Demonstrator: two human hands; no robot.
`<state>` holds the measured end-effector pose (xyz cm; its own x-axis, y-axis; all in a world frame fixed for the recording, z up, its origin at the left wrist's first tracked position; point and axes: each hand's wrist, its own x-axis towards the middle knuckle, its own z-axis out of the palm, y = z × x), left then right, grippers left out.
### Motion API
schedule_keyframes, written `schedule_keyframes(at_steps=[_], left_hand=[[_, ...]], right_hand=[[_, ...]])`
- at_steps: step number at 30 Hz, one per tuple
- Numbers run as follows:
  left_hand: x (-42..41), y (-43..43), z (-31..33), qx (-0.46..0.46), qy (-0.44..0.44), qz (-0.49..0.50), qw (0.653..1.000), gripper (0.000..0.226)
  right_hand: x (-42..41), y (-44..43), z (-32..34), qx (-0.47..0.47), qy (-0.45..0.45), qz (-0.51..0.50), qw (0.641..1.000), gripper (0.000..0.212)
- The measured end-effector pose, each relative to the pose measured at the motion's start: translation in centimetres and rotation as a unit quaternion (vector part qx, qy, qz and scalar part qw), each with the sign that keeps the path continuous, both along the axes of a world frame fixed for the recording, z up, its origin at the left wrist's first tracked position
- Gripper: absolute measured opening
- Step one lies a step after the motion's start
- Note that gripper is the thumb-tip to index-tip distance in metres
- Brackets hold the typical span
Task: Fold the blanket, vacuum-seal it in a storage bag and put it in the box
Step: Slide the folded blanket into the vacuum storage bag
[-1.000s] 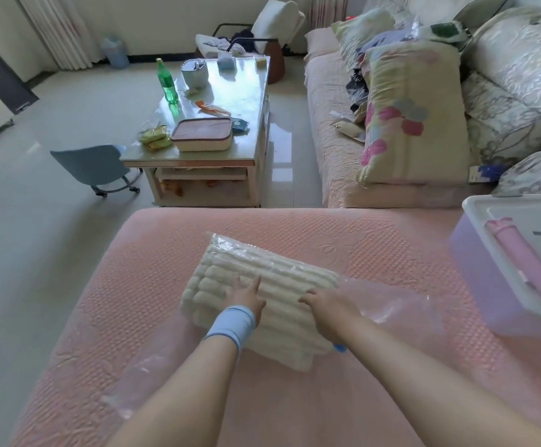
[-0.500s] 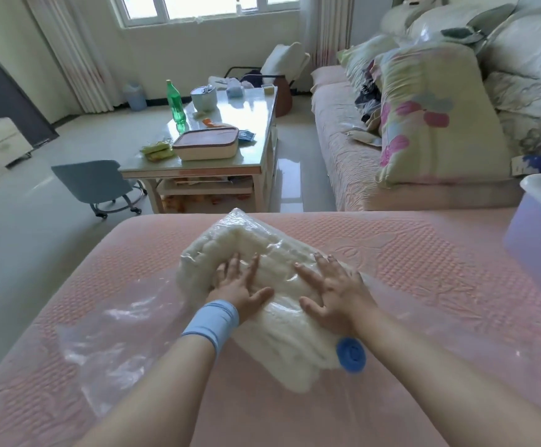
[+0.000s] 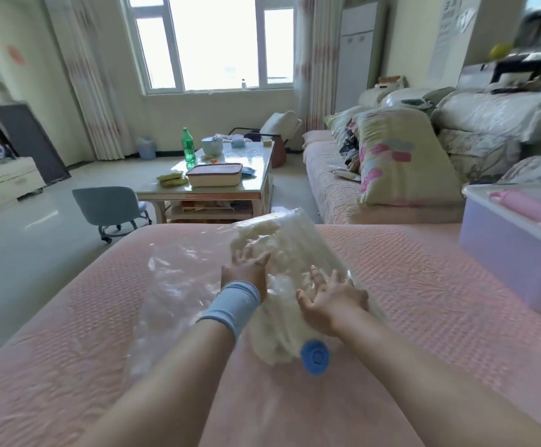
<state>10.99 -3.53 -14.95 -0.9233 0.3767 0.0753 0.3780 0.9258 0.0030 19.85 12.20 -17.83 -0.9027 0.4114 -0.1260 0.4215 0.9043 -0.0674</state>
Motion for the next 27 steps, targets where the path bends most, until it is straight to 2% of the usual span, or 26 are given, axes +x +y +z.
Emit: schedule_keyframes(at_steps=[3,6,8,10,12,16,22,27], left_hand=[[4.2,0.4,0.4,0.070,-0.091,-0.062,0.991,0.062],[7.3,1.1,-0.2,0.091,-0.189,-0.047,0.977,0.089],[8.2,1.1,-0.7,0.075,-0.221,-0.032,0.972,0.101],[8.4,1.1,-1.3,0.079,-0.225,-0.043,0.970,0.102],[8.3,1.5,-2.3,0.099,-0.215,-0.062,0.970,0.100],[6.3,3.9,-4.5,0.118,-0.193,-0.058,0.972,0.093],[0.2,11.0,-5.3,0.158,-0.164,-0.067,0.971,0.097],[-4.8,15.4,-5.0,0.232,-0.171,-0.108,0.952,0.096]], right_hand=[[4.0,-0.1,1.9,0.016,-0.017,-0.019,1.000,0.086],[7.0,0.5,3.1,0.062,0.020,-0.012,0.998,0.086],[8.5,1.2,2.6,0.032,0.050,0.025,0.998,0.082],[9.4,1.9,1.2,-0.050,0.028,0.072,0.996,0.083],[9.7,2.6,-0.6,-0.083,0.024,0.082,0.993,0.088],[7.8,4.9,-2.8,-0.045,0.069,0.075,0.994,0.091],[1.6,12.0,-3.4,-0.024,0.082,0.068,0.994,0.092],[-3.7,17.6,-2.6,0.034,0.052,0.041,0.997,0.091]])
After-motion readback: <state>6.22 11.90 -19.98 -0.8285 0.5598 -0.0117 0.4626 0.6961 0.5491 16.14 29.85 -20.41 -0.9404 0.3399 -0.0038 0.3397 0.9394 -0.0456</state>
